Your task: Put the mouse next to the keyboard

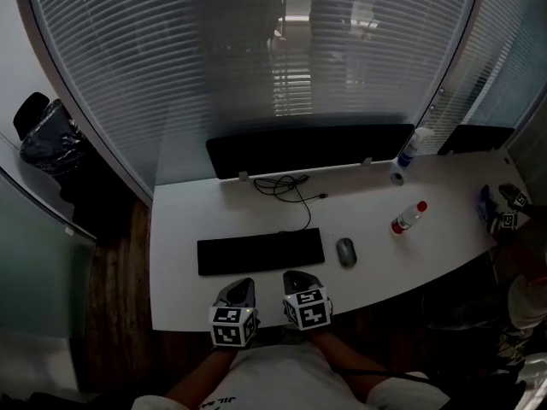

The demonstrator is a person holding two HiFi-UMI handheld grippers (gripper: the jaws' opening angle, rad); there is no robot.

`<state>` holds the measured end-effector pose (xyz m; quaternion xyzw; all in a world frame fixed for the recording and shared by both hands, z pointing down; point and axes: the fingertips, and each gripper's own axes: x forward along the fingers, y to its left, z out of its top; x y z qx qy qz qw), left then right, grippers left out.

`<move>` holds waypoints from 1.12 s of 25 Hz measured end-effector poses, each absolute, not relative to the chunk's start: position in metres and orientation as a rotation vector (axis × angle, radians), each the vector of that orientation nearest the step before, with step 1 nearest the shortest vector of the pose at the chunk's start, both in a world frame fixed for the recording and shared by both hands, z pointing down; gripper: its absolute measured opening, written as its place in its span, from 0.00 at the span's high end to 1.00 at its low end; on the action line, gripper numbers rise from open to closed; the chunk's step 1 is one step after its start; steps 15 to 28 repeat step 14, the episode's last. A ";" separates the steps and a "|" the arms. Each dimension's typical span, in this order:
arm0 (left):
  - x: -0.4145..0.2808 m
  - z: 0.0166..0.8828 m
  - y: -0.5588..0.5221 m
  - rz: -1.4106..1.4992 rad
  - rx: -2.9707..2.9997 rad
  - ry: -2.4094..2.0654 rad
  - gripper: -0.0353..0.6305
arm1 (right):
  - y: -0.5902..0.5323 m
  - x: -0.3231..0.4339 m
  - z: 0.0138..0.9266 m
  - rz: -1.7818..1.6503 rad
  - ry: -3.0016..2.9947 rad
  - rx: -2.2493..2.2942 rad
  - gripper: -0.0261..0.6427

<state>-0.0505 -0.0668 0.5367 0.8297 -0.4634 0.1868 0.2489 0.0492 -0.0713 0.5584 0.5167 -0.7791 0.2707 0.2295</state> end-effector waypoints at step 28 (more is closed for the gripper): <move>-0.058 0.545 -0.059 0.529 2.234 -1.247 0.94 | -0.067 0.027 0.550 0.682 -2.186 1.363 0.96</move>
